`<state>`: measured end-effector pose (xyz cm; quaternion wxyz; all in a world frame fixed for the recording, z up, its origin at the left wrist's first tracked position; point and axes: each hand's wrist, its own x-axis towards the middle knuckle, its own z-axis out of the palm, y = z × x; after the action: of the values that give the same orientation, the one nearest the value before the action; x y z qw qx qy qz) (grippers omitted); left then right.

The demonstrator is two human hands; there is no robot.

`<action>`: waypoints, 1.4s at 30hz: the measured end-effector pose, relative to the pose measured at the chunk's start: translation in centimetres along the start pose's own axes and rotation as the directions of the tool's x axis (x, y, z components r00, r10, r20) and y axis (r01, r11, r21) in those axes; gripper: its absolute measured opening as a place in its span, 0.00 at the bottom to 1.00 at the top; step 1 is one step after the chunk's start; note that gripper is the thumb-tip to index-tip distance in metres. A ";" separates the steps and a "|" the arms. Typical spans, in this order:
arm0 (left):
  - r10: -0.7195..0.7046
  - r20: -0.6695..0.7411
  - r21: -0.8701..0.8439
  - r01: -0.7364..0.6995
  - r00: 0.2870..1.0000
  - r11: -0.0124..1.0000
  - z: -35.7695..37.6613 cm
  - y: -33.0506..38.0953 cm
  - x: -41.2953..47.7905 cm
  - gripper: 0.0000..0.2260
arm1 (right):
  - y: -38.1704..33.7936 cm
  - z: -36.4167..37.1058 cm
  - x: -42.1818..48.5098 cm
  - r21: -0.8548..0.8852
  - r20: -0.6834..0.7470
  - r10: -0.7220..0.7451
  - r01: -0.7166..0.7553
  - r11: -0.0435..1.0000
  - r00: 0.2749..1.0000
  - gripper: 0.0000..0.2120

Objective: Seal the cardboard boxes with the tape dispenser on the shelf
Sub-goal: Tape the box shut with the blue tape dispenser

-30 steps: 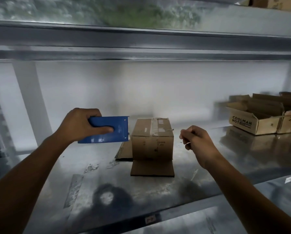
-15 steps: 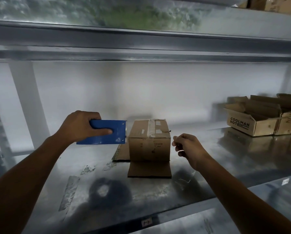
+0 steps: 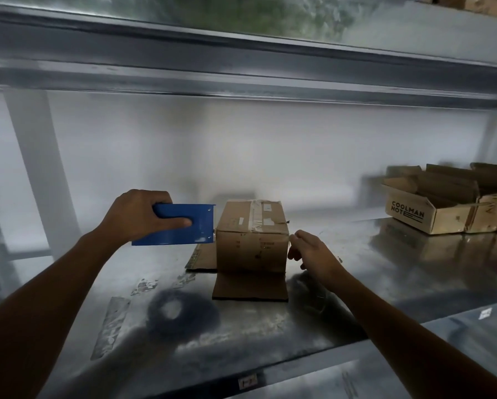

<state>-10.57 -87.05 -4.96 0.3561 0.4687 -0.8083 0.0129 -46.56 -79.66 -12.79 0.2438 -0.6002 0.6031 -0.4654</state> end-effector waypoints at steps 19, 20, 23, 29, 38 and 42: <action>0.012 -0.094 -0.063 -0.018 0.996 0.998 2.8 -2.0 0.1 0.17 | -4.3 2.5 5.2 -0.643 0.426 -0.481 0.630 0.434 0.766 0.26; 0.008 -0.094 -0.060 -0.014 0.996 0.998 2.8 -2.0 0.1 0.18 | -4.0 2.7 5.5 -0.662 0.455 -0.435 0.622 0.418 0.777 0.26; -0.006 -0.097 -0.041 0.002 0.995 0.999 2.6 -2.0 -0.1 0.19 | -3.5 3.2 6.2 -0.684 0.467 -0.362 0.589 0.431 0.807 0.28; 0.018 -0.091 -0.066 -0.024 0.996 0.998 2.1 -2.8 -0.4 0.17 | -4.8 3.2 6.0 -0.664 0.518 -0.360 0.631 0.401 0.776 0.23; 0.053 -0.125 0.002 -0.053 0.991 0.999 2.1 -2.9 -0.7 0.17 | -6.3 7.4 4.3 -0.826 0.346 -0.403 0.478 0.298 0.848 0.28; 0.057 -0.127 0.018 -0.055 0.990 0.998 2.1 -3.0 -0.8 0.17 | -5.8 7.6 4.5 -0.821 0.319 -0.414 0.467 0.330 0.853 0.25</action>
<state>-9.25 -88.88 -7.94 0.4031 0.4468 -0.7965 0.0588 -37.94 -85.08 -10.09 -0.2190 -0.7888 0.5614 -0.1209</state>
